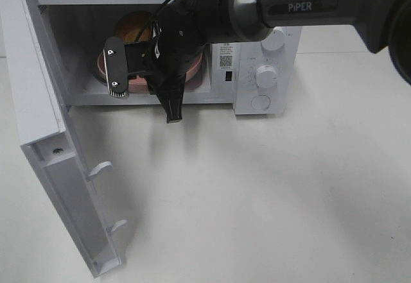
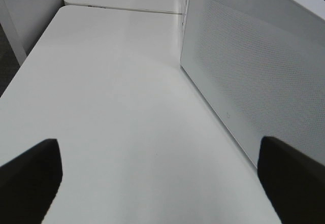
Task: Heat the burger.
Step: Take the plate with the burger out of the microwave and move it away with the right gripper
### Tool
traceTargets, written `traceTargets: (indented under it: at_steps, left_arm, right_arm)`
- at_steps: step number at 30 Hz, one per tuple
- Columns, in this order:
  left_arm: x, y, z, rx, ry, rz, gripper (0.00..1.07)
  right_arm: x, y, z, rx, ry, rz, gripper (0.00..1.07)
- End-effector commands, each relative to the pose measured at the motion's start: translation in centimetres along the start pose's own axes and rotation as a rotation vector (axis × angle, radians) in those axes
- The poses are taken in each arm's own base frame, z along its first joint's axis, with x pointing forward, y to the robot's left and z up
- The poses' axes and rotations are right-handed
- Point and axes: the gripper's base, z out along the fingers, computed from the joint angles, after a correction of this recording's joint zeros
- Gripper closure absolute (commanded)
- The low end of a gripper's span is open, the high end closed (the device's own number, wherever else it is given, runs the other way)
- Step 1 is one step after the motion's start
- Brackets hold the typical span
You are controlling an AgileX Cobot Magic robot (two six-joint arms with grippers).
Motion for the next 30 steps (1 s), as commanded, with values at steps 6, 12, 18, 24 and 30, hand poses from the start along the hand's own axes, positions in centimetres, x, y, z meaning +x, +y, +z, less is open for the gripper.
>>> traceTargets:
  at_steps: [6,12,18,24,30]
  left_arm:
    - [0.2,0.0,-0.2,-0.001,-0.022,-0.001,0.06]
    - [0.2,0.0,-0.2,-0.001,-0.022,-0.001,0.06]
    - [0.2,0.0,-0.2,-0.001,-0.022,-0.001,0.06]
    - [0.2,0.0,-0.2,-0.001,-0.022,-0.001,0.06]
    - [0.2,0.0,-0.2,-0.001,-0.022,-0.001,0.06]
  right_arm:
    - [0.2,0.0,-3.7,0.113,-0.069,-0.039,1.07]
    - [0.6,0.9,-4.9,0.123,-0.085,-0.046,1.07]
    - [1.0,1.7,-6.1,0.132,-0.099,-0.052,1.07]
    - [1.6,3.0,-8.0,0.150,-0.122,-0.055,1.07]
    - [2.3,4.7,-9.6,0.160,-0.143,-0.060,1.07]
